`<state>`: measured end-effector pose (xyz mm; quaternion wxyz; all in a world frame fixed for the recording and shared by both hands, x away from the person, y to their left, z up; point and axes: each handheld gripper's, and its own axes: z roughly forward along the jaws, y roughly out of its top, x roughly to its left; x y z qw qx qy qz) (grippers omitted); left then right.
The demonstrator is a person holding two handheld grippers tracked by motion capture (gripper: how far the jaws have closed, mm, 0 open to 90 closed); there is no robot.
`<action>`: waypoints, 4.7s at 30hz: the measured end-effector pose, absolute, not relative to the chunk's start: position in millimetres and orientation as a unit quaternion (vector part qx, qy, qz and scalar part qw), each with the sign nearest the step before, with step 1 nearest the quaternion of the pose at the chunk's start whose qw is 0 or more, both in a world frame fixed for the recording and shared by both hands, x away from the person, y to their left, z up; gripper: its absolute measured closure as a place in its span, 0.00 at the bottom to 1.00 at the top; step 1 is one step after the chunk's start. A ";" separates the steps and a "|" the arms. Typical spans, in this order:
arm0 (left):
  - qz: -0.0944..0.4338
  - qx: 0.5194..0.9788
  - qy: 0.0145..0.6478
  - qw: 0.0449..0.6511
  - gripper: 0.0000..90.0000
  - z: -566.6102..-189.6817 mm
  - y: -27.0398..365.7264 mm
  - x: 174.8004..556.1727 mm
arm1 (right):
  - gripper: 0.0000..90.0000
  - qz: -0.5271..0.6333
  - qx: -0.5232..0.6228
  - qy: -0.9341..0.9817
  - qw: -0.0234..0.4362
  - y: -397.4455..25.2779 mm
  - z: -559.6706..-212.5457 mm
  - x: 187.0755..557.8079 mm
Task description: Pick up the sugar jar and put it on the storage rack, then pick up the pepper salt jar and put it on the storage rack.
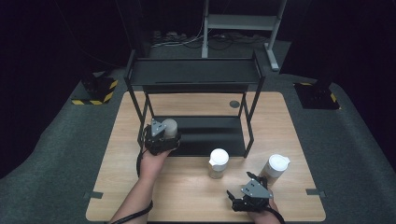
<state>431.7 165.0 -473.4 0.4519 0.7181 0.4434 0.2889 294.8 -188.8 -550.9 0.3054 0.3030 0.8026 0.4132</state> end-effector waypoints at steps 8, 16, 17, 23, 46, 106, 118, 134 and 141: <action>0.303 0.717 0.438 0.449 0.15 -465.5 164.7 426.9 | 0.00 0.413 0.303 0.803 0.305 -188.9 -550.9 294.9; 0.315 0.716 0.429 0.451 0.04 -457.7 165.5 421.2 | 0.00 0.412 0.302 0.803 0.307 -188.5 -551.0 294.9; 0.318 0.716 0.427 0.452 0.04 -456.8 165.4 420.4 | 0.00 0.412 0.302 0.803 0.306 -188.5 -551.0 294.9; 0.317 0.720 0.416 0.456 0.01 -451.8 165.7 412.3 | 0.00 0.412 0.302 0.803 0.307 -188.6 -551.0 294.9; 0.317 0.714 0.413 0.469 0.00 -443.5 184.8 384.0 | 0.00 0.410 0.302 0.804 0.308 -188.1 -551.1 294.9; 0.299 0.727 0.410 0.463 0.00 -514.2 211.6 292.2 | 0.00 0.411 0.305 0.801 0.311 -188.2 -551.1 294.6; 0.288 0.744 0.411 0.441 0.00 -543.6 210.6 294.4 | 0.00 0.406 0.311 0.799 0.317 -187.8 -551.2 294.7; 0.305 0.782 0.379 0.389 0.01 -550.3 198.0 293.0 | 0.00 0.409 0.309 0.797 0.319 -188.3 -551.2 294.0; 0.314 0.796 0.359 0.374 0.01 -551.5 192.2 291.6 | 0.01 0.414 0.302 0.796 0.321 -188.7 -551.2 292.6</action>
